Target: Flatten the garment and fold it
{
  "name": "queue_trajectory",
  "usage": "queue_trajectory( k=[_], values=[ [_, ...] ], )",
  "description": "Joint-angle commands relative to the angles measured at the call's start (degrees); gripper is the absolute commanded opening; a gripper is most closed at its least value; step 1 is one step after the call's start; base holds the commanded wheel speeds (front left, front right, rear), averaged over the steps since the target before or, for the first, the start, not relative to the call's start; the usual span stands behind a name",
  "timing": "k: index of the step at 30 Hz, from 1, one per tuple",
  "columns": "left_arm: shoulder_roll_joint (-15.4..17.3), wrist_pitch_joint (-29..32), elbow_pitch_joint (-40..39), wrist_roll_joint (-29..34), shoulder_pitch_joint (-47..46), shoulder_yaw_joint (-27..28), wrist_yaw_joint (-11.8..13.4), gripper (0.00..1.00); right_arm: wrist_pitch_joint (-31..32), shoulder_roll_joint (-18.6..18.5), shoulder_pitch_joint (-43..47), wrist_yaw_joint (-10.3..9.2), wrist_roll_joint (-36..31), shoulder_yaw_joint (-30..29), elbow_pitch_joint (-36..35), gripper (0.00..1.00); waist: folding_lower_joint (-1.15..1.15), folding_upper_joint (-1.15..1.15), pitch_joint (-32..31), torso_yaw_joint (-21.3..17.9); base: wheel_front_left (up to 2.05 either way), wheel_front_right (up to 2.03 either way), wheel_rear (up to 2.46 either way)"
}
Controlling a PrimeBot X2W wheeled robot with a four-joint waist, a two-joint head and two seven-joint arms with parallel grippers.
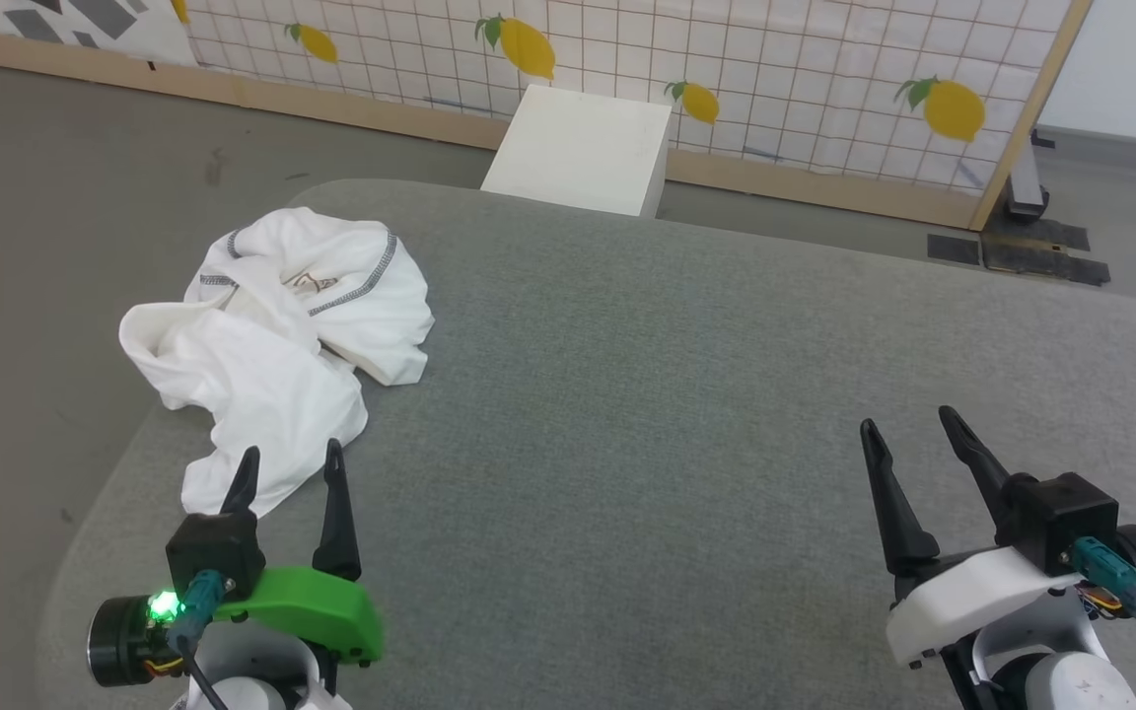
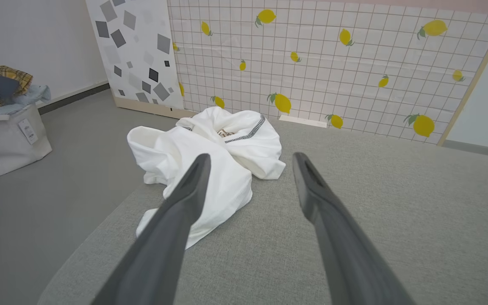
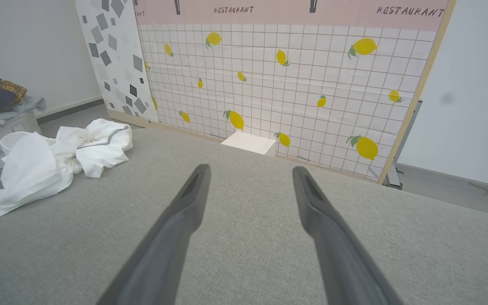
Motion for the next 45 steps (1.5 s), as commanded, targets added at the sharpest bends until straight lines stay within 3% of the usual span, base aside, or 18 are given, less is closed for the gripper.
queue_trajectory(
  k=[1,28,45],
  values=[
    [0.6,-0.8,0.0,-0.4,0.5,-0.2,0.6,1.00,0.1,0.0,0.8,-0.04,0.5,0.1,-0.4,1.00,0.00,0.00,0.0,0.5,0.00,0.00,0.00],
    [2.9,-3.4,0.0,-4.6,0.6,-2.7,3.5,1.00,-0.5,0.0,1.4,-0.06,2.9,0.5,-1.0,1.00,0.00,0.00,0.1,6.9,0.00,0.00,0.00],
    [4.5,-3.3,-3.0,-6.7,1.8,-4.5,7.2,1.00,-0.6,0.0,1.7,-0.08,4.7,0.8,-1.2,1.00,0.00,0.00,0.3,10.6,0.00,0.00,0.00]
  ],
)
